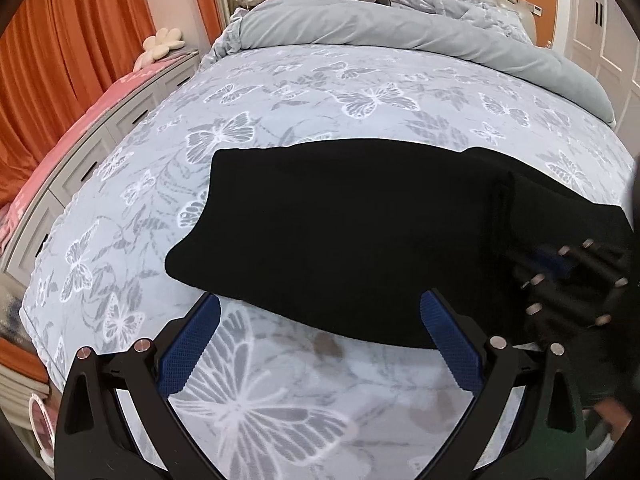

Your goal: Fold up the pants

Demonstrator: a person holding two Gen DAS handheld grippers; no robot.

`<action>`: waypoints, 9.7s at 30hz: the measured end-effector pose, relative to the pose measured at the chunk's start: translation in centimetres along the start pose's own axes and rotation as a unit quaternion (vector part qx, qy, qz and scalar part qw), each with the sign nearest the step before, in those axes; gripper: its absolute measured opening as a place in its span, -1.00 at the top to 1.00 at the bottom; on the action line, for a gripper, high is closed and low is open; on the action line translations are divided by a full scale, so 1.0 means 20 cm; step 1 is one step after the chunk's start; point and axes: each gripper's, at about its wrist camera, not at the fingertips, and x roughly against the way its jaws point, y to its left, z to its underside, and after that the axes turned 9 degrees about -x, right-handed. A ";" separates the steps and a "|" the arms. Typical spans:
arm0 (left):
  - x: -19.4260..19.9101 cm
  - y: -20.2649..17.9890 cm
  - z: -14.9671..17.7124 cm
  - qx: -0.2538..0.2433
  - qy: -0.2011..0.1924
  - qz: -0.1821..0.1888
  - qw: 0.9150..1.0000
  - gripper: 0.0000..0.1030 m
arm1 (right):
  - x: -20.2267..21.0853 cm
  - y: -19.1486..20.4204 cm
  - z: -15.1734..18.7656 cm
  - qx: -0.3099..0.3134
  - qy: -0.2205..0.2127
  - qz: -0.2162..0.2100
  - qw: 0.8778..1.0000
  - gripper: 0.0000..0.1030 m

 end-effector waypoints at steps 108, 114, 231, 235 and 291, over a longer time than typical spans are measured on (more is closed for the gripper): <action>0.22 -0.65 -0.49 0.052 -0.127 0.219 0.966 0.66 | 0.79 -1.55 0.45 -0.304 -0.073 0.153 0.937 -0.15; 0.02 -1.21 -0.28 -0.074 -0.041 0.205 0.975 0.57 | 0.80 -1.60 0.48 -0.315 -0.069 0.149 0.935 -0.16; 0.01 -0.84 -0.16 -0.026 -0.002 0.135 0.990 -0.88 | 0.25 -1.33 0.36 -0.309 0.078 -0.122 0.940 0.41; 0.01 -0.81 -0.16 -0.018 -0.004 0.140 0.990 -0.88 | 0.20 -1.39 0.39 -0.359 0.090 -0.166 0.914 0.19; 0.45 -0.49 0.03 0.004 -0.075 0.149 0.986 -0.53 | 0.90 -1.09 0.33 -0.257 -0.087 0.002 0.962 0.90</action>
